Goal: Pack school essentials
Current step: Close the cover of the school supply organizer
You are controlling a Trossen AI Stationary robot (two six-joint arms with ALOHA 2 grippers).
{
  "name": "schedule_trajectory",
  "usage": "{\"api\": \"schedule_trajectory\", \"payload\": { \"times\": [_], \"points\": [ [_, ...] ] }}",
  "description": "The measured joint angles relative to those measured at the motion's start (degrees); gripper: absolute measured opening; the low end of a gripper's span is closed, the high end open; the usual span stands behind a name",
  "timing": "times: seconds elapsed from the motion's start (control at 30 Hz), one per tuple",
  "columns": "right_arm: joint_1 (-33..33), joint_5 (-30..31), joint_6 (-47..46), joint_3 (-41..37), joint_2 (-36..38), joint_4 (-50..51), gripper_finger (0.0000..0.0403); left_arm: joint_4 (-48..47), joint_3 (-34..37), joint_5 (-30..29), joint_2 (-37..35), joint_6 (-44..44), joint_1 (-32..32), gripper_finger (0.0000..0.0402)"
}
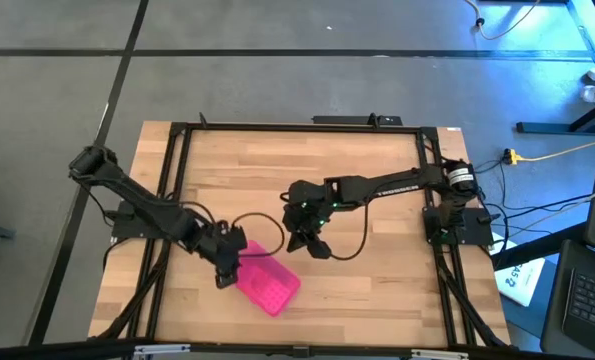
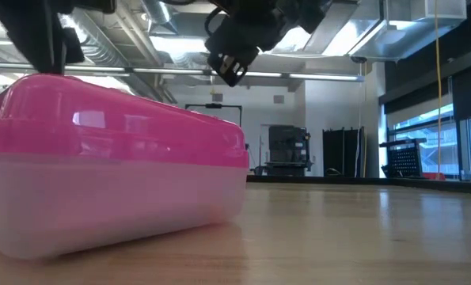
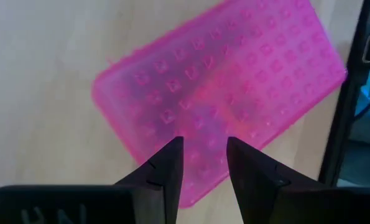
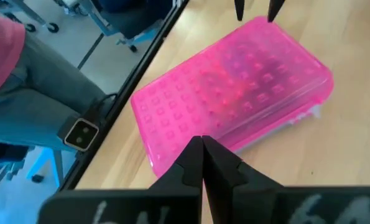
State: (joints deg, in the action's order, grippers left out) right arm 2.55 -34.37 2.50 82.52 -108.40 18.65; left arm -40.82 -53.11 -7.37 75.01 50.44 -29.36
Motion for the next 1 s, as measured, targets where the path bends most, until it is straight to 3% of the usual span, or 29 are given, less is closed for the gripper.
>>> {"api": "schedule_trajectory", "payload": {
  "times": [0.4,0.63,1.0],
  "points": [
    [-0.13,0.29,0.99,-0.02,0.20,1.03,0.0007,4.95,0.75,2.13,10.26,-0.16,-1.50,0.0117],
    [-0.15,0.46,0.99,-0.02,0.20,1.06,0.0007,5.13,0.60,2.57,12.36,-0.22,-1.45,0.0117],
    [-0.20,0.46,0.99,-0.02,0.20,2.38,0.0007,5.35,0.57,-4.30,13.85,4.05,0.80,0.0117]
  ]
}}
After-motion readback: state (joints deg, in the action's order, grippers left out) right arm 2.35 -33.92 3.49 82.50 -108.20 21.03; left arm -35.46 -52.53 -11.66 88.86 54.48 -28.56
